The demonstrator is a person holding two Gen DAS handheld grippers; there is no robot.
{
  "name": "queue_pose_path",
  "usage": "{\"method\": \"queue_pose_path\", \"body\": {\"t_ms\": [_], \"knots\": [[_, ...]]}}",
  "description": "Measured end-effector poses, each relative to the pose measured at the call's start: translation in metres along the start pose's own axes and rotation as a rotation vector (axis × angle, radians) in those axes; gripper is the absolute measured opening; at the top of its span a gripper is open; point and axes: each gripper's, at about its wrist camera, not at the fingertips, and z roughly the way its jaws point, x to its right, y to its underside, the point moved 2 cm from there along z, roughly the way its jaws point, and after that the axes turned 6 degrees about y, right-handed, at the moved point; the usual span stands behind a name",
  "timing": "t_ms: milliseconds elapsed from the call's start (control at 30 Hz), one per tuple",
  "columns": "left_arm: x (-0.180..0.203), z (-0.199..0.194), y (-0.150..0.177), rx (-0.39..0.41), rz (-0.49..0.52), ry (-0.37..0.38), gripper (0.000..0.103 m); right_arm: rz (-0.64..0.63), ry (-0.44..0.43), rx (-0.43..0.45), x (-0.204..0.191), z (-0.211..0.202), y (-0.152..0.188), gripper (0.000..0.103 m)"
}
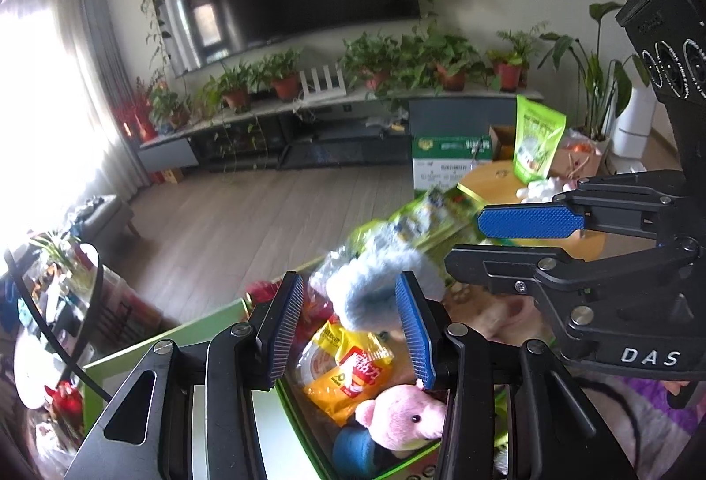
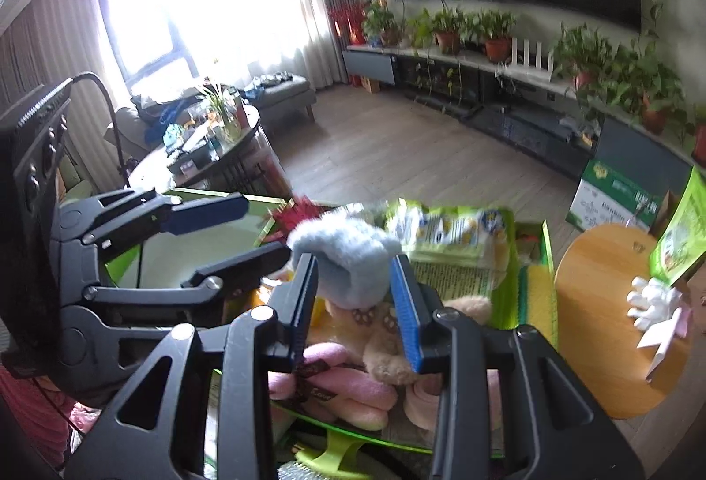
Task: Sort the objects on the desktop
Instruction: 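Open both tools to release the blue fuzzy item into the box, then withdraw both tools from the box back toward the pile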
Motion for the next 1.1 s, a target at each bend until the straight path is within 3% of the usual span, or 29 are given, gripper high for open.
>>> {"method": "queue_pose_path", "body": {"t_ms": [233, 633, 1100], "knots": [[0.015, -0.042, -0.003, 0.042, 0.015, -0.012, 0.045, -0.035, -0.009, 0.040, -0.014, -0.044, 0.000, 0.036], [0.044, -0.115, 0.019, 0.108, 0.022, -0.013, 0.045, -0.090, -0.043, 0.061, -0.045, -0.112, 0.031, 0.037], [0.067, -0.172, 0.043, 0.159, 0.023, -0.022, 0.045, -0.121, -0.070, 0.086, -0.074, -0.162, 0.057, 0.042]]}}
